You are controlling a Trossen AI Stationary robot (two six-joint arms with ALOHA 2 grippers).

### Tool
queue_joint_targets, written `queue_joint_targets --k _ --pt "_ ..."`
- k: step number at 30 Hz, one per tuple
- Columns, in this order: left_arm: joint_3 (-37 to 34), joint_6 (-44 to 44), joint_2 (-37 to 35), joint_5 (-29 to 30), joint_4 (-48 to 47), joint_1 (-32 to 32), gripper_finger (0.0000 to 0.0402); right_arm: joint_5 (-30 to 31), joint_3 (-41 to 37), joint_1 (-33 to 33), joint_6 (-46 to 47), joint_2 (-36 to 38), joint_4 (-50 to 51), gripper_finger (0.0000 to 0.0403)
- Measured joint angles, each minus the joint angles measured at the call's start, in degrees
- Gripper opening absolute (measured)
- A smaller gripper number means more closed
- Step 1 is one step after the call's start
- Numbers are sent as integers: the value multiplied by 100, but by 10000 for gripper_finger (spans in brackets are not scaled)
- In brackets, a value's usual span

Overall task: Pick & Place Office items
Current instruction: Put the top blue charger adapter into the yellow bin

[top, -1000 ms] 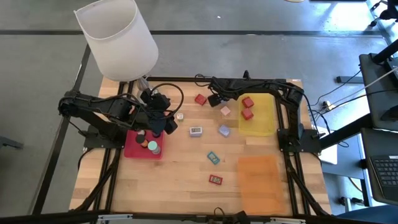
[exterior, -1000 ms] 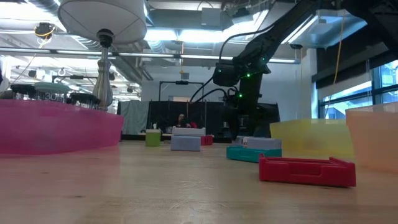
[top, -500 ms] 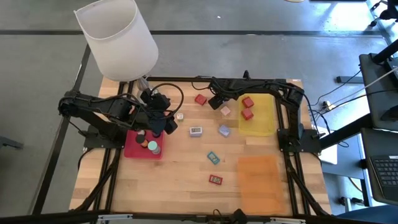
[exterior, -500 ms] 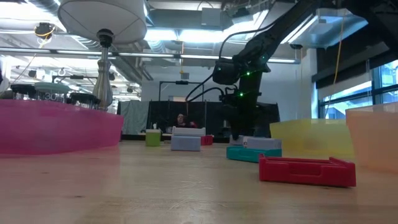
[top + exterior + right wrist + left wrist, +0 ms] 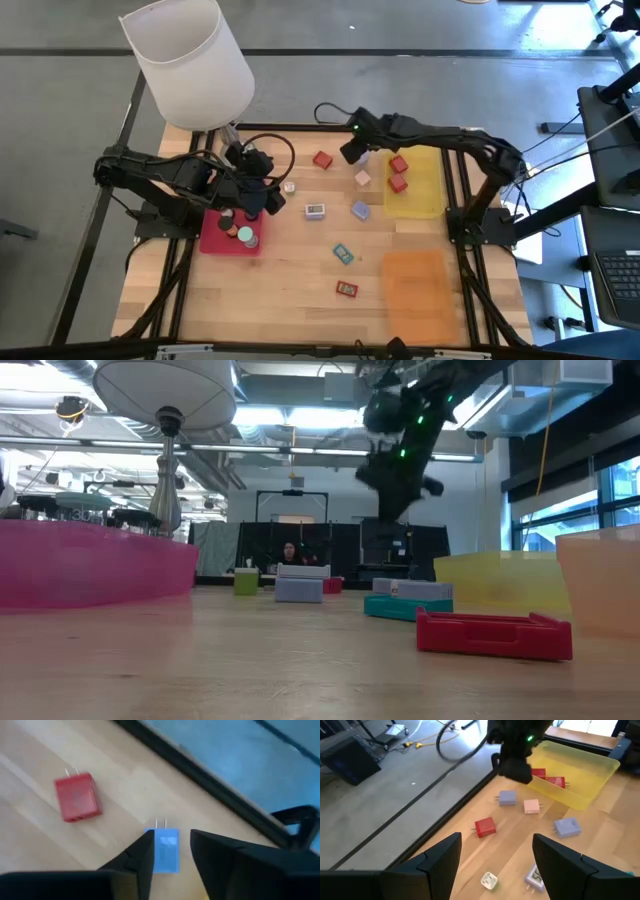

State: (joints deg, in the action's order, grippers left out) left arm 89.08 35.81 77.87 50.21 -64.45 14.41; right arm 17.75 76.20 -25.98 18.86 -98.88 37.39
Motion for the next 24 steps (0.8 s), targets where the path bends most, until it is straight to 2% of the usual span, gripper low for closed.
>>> queue_joint_targets --k 4,8,11,19,24 --pt "0 0 0 138 2 -1 242 -280 9 -11 -3 310 -18 107" --pt "0 21 0 136 2 -1 242 -574 9 -11 -3 277 -33 129" --pt "0 130 0 127 7 -1 242 -641 9 -11 -130 90 -114 170" --pt "0 407 0 38 12 -1 242 -642 8 -21 -134 -778 -181 315" --pt "0 465 0 -85 13 1 242 -639 7 -131 -153 -1365 -173 367"
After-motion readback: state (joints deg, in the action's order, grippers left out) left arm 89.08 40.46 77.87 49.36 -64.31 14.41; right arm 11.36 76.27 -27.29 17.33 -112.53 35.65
